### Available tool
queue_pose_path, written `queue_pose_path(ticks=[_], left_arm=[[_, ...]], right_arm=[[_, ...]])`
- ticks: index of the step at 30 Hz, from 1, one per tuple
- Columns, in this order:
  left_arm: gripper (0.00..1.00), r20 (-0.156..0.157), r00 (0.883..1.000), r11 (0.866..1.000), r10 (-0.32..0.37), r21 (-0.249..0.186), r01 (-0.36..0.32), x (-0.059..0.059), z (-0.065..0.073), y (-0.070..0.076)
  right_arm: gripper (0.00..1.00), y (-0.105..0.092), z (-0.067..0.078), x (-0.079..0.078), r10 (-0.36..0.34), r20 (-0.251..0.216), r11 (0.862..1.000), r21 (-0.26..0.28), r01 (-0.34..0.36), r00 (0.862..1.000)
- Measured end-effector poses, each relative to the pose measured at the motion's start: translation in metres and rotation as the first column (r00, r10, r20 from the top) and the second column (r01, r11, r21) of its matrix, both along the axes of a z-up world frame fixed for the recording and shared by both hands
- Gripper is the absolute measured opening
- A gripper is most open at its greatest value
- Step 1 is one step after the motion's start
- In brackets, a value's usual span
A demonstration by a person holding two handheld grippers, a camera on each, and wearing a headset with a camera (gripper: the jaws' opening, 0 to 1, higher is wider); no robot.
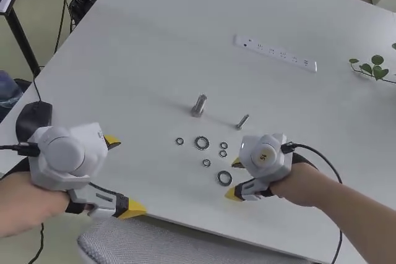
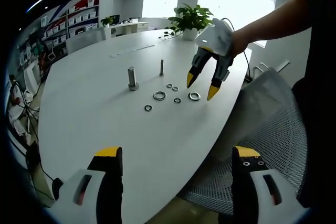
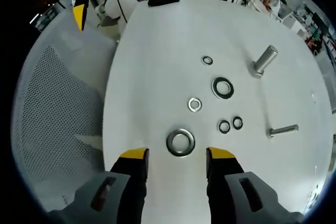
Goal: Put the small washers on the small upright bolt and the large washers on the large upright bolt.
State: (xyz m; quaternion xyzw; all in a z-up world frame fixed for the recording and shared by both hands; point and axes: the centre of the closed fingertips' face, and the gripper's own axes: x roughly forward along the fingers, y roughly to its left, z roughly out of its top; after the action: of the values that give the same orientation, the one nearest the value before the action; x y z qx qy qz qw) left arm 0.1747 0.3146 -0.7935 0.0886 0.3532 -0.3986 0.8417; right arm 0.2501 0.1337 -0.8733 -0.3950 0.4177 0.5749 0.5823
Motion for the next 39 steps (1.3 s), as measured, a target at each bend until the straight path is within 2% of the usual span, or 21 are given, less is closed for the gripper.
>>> queue_pose_path(ticks=[17,23,34,38,39], left_arm=[[0.80,-0.018,1.000,1.000,0.005,0.001,-0.005,-0.0076,-0.0037,0.0028],[0.79,-0.011,1.000,1.000,0.007,-0.006,-0.007,-0.0057,-0.0025,0.0018],[0.77,-0.017,1.000,1.000,0.005,-0.014,-0.005,-0.0066,-0.0020,-0.0013],[0.77,-0.017,1.000,0.999,0.004,-0.040,-0.005,-0.0070,0.0003,-0.0056],[0.77,-0.015,1.000,0.999,0.004,-0.042,-0.004,-0.0067,0.0011,-0.0061]], right_arm=[[0.39,0.0061,-0.0054,0.0003,0.036,0.017,0.999,-0.016,-0.035,0.999],[0.37,0.0056,-0.0054,0.0011,0.041,0.017,0.999,-0.008,-0.041,0.999],[0.28,0.0070,-0.0059,0.0012,0.084,0.024,0.994,-0.067,-0.083,0.996],[0.26,0.0073,-0.0062,0.0041,0.087,0.016,0.990,-0.109,-0.085,0.996],[0.26,0.0068,-0.0064,0.0042,0.095,0.013,0.986,-0.137,-0.092,0.995]])
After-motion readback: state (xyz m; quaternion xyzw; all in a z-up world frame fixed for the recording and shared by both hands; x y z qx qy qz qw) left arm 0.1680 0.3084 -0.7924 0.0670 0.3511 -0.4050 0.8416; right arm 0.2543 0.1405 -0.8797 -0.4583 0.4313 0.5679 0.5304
